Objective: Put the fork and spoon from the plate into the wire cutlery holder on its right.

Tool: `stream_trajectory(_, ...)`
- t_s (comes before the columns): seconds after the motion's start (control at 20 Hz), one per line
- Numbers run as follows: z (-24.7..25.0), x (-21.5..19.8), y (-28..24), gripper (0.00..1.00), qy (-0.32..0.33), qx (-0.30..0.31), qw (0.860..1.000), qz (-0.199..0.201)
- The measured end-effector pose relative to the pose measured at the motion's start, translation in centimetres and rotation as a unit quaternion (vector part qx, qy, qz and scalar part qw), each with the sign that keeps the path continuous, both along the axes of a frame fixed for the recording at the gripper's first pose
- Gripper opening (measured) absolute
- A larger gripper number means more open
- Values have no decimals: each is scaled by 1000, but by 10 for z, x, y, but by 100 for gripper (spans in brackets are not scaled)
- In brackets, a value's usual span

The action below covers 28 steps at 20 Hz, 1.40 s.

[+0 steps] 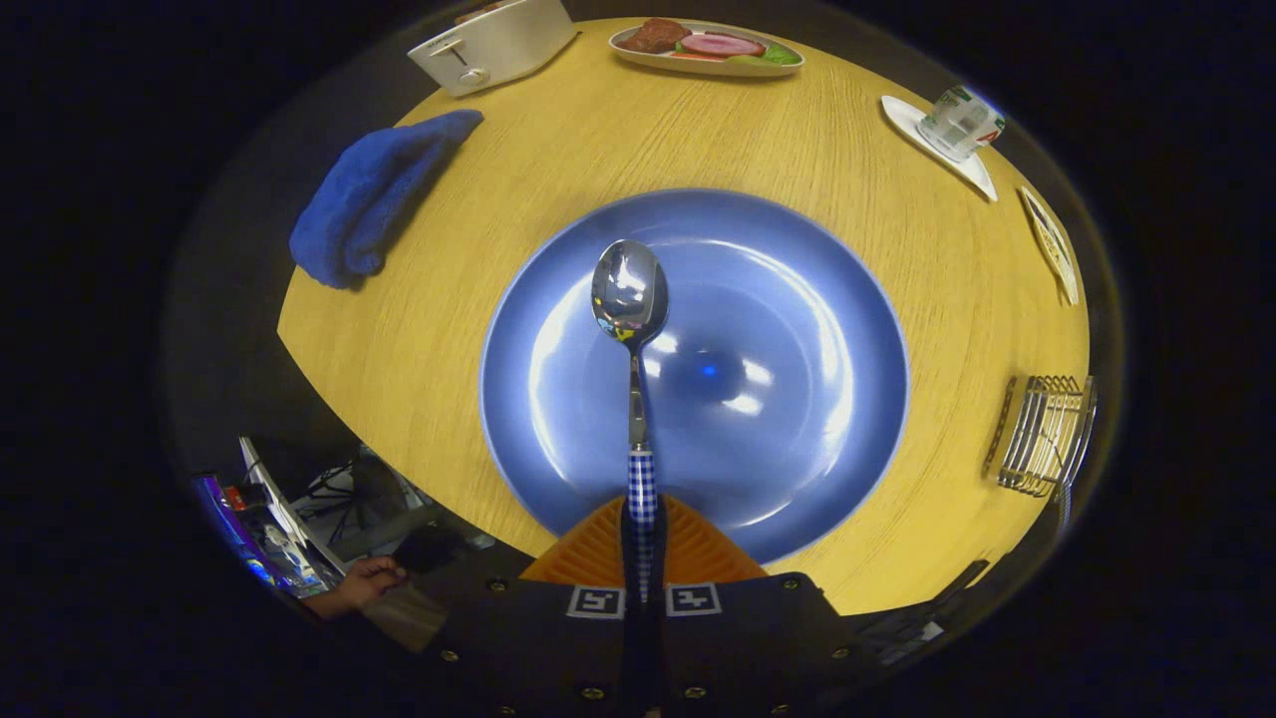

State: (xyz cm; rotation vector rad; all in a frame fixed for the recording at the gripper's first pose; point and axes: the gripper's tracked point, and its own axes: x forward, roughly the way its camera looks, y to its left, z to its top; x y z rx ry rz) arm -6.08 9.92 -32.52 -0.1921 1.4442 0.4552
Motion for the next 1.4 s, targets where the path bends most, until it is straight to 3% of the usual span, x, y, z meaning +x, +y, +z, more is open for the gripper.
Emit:
stream_trajectory(0.4, 28, -4, -61, 1, 26, -52, 997, 51)
stream_trajectory(1.4, 72, -14, -144, 1, 61, -58, 996, -7)
